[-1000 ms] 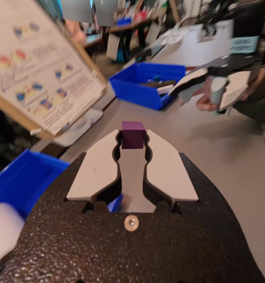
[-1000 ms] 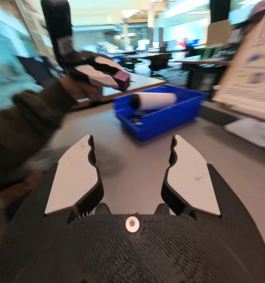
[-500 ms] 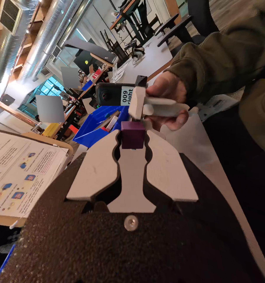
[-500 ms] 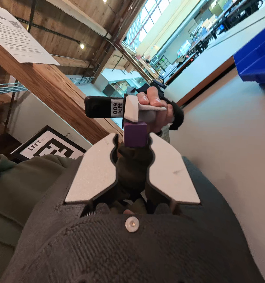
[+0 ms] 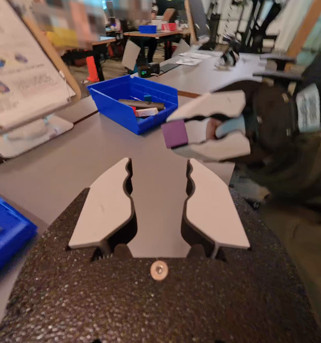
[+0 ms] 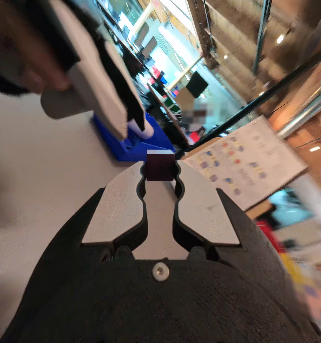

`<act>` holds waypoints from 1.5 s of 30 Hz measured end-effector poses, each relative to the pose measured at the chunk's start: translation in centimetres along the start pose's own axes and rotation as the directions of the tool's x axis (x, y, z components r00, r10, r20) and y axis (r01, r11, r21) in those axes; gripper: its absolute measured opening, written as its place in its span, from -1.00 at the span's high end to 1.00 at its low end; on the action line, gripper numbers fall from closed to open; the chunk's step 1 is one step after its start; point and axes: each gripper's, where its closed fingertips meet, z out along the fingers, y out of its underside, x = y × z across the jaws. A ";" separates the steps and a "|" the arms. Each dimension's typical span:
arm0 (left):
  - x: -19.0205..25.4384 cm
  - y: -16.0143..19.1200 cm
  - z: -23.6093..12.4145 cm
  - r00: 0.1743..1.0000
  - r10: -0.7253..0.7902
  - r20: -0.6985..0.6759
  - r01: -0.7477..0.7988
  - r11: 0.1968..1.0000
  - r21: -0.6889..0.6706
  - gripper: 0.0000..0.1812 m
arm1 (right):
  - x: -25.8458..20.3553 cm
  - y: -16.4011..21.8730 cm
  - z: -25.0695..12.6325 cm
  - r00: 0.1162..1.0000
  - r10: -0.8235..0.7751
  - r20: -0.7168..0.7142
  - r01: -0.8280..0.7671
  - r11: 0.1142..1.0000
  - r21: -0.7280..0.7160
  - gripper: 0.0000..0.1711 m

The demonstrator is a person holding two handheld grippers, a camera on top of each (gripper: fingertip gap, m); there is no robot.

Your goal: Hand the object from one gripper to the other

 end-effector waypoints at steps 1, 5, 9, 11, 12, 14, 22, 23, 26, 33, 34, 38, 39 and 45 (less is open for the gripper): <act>0.2 -0.2 0.3 0.998 -0.063 0.003 0.063 0.998 0.011 0.39 | -0.4 0.0 0.0 0.995 -0.098 -0.023 0.098 0.995 -0.022 0.68; 1.8 0.1 1.1 0.990 -0.135 -0.040 0.135 0.991 -0.009 0.47 | -2.1 -0.3 0.0 0.943 -0.331 -0.039 0.327 0.941 -0.082 0.68; 2.4 0.9 1.1 0.992 -0.117 -0.040 0.116 0.992 -0.045 0.62 | -2.7 -1.7 -0.1 0.933 -0.358 -0.035 0.355 0.932 -0.068 0.68; 2.7 0.3 0.8 0.992 -0.104 -0.069 0.104 0.995 0.004 0.70 | -2.5 -2.1 -0.3 0.927 -0.371 -0.058 0.368 0.928 -0.062 0.68; 2.7 0.2 0.6 0.993 -0.085 -0.077 0.087 0.996 0.018 0.70 | -2.6 -2.3 -0.3 0.932 -0.359 -0.054 0.357 0.933 -0.045 0.68; 2.7 -0.3 0.4 0.992 -0.077 -0.103 0.084 0.994 0.065 0.70 | -2.7 -2.7 -0.4 0.967 -0.256 -0.011 0.256 0.966 0.024 0.68; 3.8 -3.4 -2.3 0.944 0.217 -0.250 -0.075 0.875 0.479 0.71 | -1.6 -4.5 -2.0 0.287 0.731 0.620 -0.905 0.419 -0.076 0.18; 4.1 -3.2 -2.2 0.927 0.298 -0.226 -0.154 0.856 0.494 0.71 | -1.4 -4.9 -2.3 0.104 0.735 0.670 -0.949 0.276 -0.155 0.24; 4.8 -2.1 -1.5 0.850 0.512 -0.126 -0.399 0.780 0.483 0.71 | -2.3 -5.3 -2.6 -0.228 0.681 0.695 -0.916 0.092 -0.390 0.43; 5.0 -1.9 -1.2 0.774 0.632 -0.035 -0.552 0.701 0.452 0.71 | -4.1 -6.2 -3.2 -0.188 0.662 0.726 -0.885 0.206 -0.417 0.64; 4.8 -1.8 -1.1 0.777 0.629 -0.033 -0.554 0.707 0.440 0.70 | -4.1 -5.9 -2.9 -0.154 0.672 0.724 -0.890 0.224 -0.398 0.64; 2.9 -0.1 0.3 0.830 0.554 -0.069 -0.507 0.800 0.322 0.52 | -3.6 -2.4 -0.5 0.232 0.762 0.604 -0.863 0.448 -0.234 0.65; 2.3 0.1 0.5 0.853 0.516 -0.074 -0.475 0.828 0.300 0.45 | -3.0 -0.7 0.3 0.402 0.758 0.513 -0.811 0.555 -0.185 0.65; -1.1 -0.1 2.5 0.999 0.025 0.048 -0.029 0.997 0.078 0.43 | 0.6 3.4 1.3 0.995 0.082 0.049 -0.075 0.987 -0.140 0.65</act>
